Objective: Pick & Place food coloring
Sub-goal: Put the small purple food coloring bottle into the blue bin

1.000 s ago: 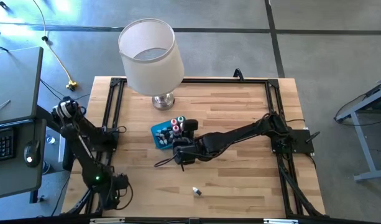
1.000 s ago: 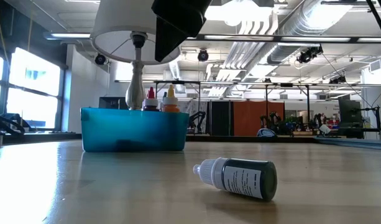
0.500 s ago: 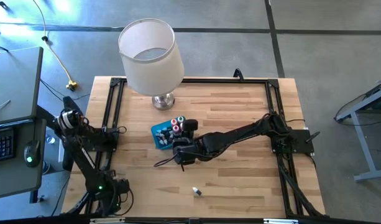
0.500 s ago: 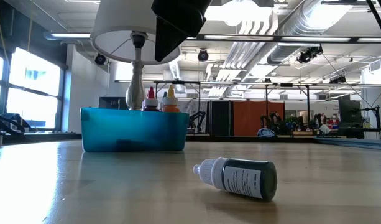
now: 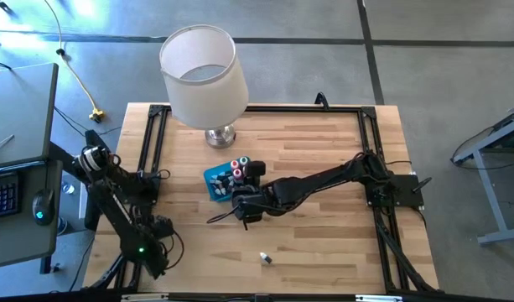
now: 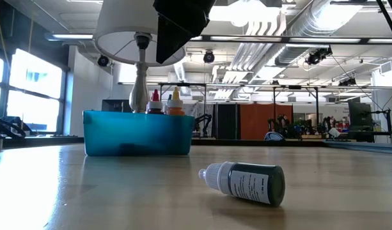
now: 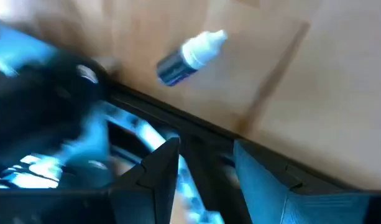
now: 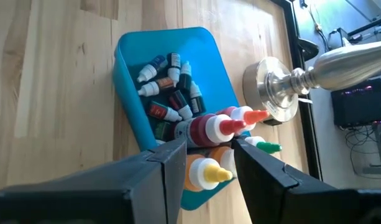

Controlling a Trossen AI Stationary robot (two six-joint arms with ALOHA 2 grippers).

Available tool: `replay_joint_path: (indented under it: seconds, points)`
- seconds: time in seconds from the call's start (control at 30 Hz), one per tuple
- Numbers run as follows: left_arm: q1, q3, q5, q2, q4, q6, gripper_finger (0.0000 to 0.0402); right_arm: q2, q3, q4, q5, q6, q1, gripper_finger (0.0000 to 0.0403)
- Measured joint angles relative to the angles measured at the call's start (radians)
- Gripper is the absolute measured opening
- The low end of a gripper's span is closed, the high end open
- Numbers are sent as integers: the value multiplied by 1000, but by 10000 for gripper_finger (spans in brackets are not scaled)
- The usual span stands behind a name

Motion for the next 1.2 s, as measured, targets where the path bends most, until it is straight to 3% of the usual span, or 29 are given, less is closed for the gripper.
replay_joint_path:
  seconds: [0.2,0.4,0.47,0.77,1.07,1.2]
  points:
    - [59,7,-58,0,-58,398,153,0,0,-1,0,0,-6,129]
    - [117,7,-321,0,-93,732,153,0,0,-3,0,0,-7,129]
    - [154,-2,-353,-1,-88,795,153,0,0,-9,0,0,-7,129]
    - [270,-132,-254,-1,37,931,153,0,0,-30,-2,3,-7,129]
    - [267,-109,-205,-1,-14,965,153,0,0,-35,-1,2,-12,129]
    - [267,-95,-134,-2,-33,956,153,0,0,-35,-3,3,-20,129]
